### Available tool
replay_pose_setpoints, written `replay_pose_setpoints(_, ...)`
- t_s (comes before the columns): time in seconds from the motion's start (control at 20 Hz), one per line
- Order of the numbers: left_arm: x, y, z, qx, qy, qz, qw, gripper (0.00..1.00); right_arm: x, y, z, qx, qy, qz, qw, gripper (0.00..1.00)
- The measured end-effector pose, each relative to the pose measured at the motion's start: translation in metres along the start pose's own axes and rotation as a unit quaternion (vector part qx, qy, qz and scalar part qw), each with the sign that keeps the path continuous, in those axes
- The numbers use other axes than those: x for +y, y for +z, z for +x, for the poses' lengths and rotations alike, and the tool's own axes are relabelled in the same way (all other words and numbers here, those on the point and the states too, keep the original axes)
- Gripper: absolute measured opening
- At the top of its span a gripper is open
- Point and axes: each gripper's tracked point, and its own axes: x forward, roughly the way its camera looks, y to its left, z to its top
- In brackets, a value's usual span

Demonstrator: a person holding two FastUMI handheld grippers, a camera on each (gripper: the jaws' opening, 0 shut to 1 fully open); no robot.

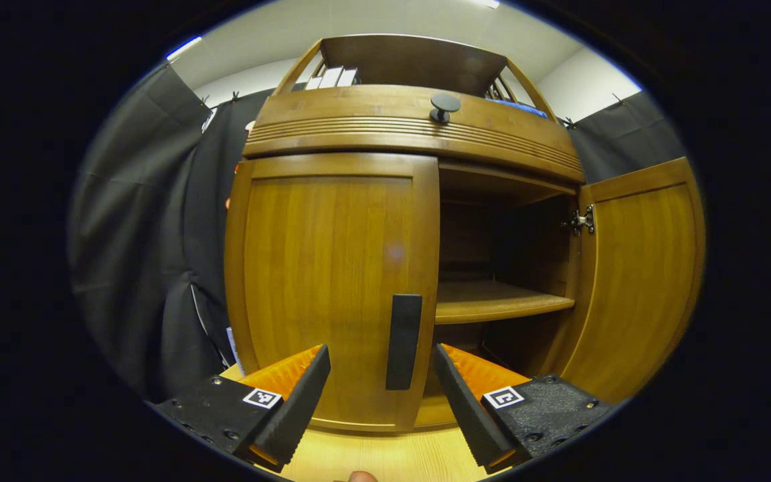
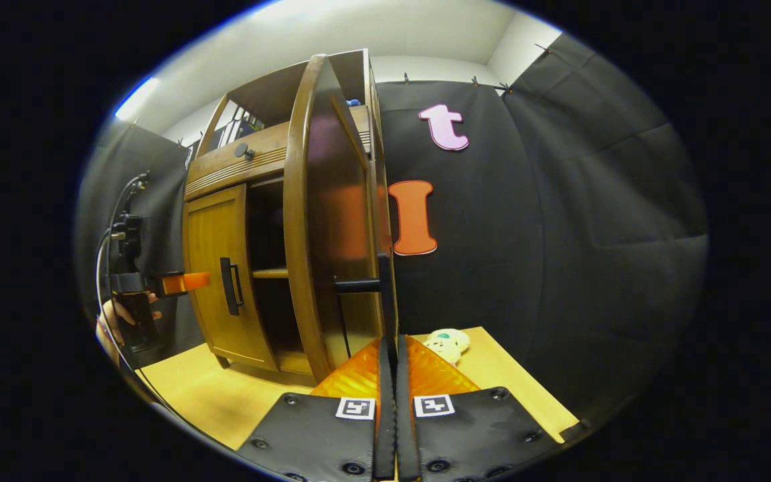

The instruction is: Open the right door of the double-door shoe cabinet with the right hand, and open the left door with the left hand.

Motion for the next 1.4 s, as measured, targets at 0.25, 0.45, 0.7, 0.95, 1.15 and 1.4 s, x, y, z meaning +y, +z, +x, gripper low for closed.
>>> replay_pose_setpoints(0.25, 0.010, 0.000, 0.036, -0.020, 0.019, 0.021, 0.999, 0.95, -0.016, -0.001, -0.006, -0.005, 0.001, 0.007, 1.000, 0.09)
replay_pose_setpoints(0.45, 0.008, -0.006, 0.051, -0.018, 0.018, 0.020, 0.999, 0.92, -0.022, -0.001, -0.005, -0.006, 0.010, 0.017, 1.000, 0.09)
replay_pose_setpoints(0.7, 0.000, -0.011, 0.058, -0.011, 0.004, 0.019, 1.000, 0.92, -0.024, -0.002, -0.010, -0.006, 0.006, 0.012, 1.000, 0.09)
replay_pose_setpoints(0.95, -0.008, -0.024, 0.077, 0.003, -0.004, -0.007, 1.000, 0.92, -0.025, -0.004, -0.022, -0.007, -0.011, -0.004, 1.000, 0.10)
replay_pose_setpoints(1.15, -0.010, -0.019, 0.074, 0.009, -0.018, -0.019, 1.000, 0.89, -0.028, 0.006, -0.033, -0.021, -0.027, -0.017, 0.999, 0.10)
replay_pose_setpoints(1.4, -0.025, -0.020, 0.076, 0.011, -0.033, -0.024, 0.999, 0.61, -0.025, 0.014, -0.045, -0.030, -0.037, -0.015, 0.999, 0.36)
